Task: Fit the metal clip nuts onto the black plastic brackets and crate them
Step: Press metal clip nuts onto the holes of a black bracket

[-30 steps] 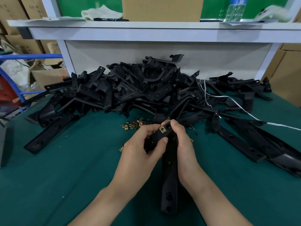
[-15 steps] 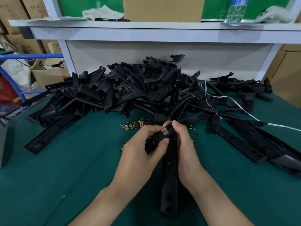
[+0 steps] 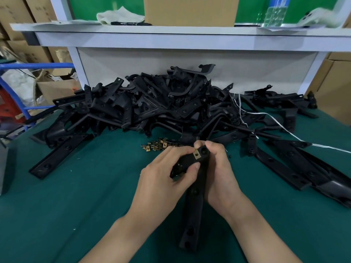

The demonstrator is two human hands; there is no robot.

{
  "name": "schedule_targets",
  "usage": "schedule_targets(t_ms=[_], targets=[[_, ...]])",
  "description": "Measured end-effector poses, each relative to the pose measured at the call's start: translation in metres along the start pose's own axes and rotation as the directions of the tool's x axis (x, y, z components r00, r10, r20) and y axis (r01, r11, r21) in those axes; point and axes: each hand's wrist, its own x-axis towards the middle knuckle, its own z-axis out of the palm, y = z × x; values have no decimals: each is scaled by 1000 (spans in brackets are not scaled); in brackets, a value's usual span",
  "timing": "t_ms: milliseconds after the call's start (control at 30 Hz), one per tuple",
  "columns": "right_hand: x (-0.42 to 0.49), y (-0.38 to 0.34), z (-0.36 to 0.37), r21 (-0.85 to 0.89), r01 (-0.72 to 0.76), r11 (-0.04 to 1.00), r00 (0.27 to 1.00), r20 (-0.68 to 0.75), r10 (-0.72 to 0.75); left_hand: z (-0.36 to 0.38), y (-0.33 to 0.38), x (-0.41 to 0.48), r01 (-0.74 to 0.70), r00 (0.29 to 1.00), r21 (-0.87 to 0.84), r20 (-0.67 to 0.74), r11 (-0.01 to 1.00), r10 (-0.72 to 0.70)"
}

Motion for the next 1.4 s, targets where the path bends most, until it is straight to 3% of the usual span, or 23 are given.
schedule_targets(t_ms=[333,733,933,1033,1100,1167,1233,1400], targets=[[3,-2,-3,10,118,993,989,-93,-116,-7,-10,1,73,997,49,6,996,-74],[6,-2,-5,34,124,992,980,-162,-117,-1,-11,-1,63,998,138,-25,988,-60],[7,-4,-10,-42,186,982,962,-197,-191,-8,-23,-1,37,995,12,90,999,-38],[9,-10,-19,-40,185,982,947,-259,-189,-15,-37,5,54,984,241,151,969,-92],[9,-14,-26,-35,179,983,942,-283,-182,-18,-46,7,-4,933,476,317,879,-167],[8,-14,-32,-24,173,985,942,-289,-173,-18,-54,6,-36,868,602,414,798,-273],[8,-14,-34,-4,164,986,943,-293,-158,-16,-60,5,-35,855,657,410,753,-318],[9,-13,-36,20,159,987,942,-303,-146,-11,-67,12,-56,916,748,302,662,-263]])
